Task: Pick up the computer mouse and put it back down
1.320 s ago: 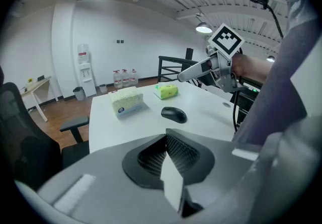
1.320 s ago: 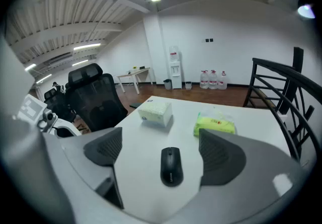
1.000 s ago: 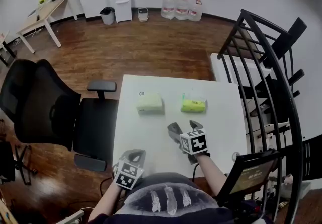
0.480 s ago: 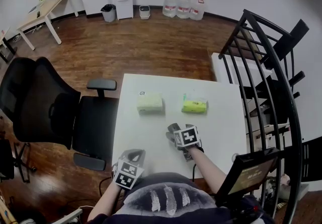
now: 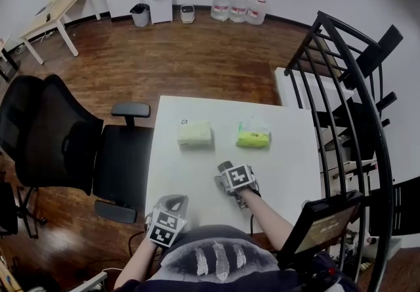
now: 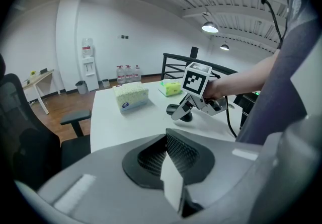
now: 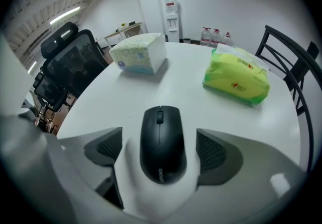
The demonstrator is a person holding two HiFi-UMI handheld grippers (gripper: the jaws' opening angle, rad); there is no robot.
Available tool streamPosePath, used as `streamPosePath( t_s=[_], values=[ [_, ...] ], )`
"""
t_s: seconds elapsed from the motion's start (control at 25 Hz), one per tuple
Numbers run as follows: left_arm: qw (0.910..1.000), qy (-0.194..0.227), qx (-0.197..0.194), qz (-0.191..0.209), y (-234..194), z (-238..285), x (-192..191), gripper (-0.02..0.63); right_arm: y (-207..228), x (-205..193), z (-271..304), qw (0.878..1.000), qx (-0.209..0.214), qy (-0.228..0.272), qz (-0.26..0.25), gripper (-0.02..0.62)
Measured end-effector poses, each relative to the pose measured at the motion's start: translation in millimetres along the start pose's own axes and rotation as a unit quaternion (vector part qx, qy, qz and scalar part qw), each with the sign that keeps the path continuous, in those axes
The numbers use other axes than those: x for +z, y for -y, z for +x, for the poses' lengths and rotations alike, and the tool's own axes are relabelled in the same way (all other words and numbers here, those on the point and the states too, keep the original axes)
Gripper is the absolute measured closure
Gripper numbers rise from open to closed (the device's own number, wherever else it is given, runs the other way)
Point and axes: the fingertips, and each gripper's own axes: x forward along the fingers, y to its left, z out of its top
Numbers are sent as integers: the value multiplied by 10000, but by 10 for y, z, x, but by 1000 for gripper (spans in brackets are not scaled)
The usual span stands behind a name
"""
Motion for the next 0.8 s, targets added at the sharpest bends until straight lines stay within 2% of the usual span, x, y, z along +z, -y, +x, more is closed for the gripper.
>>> streamPosePath(
  t_s=[0.24,0.44,0.6,0.8],
  values=[
    [10000,-32,5,-52,-11,20,-4,591,-15,-18,67,9998,-68,-98,-160,186],
    [10000,-59,-22,-50,-8,61,-1,591,4,66,71,9988,-172,47,-452,195],
    [10000,-43,-72,2,26,87,30,590,9,63,68,9989,-165,39,-432,202],
    [10000,-34,-76,16,65,82,53,590,106,77,38,9991,-217,147,-346,266]
  ],
)
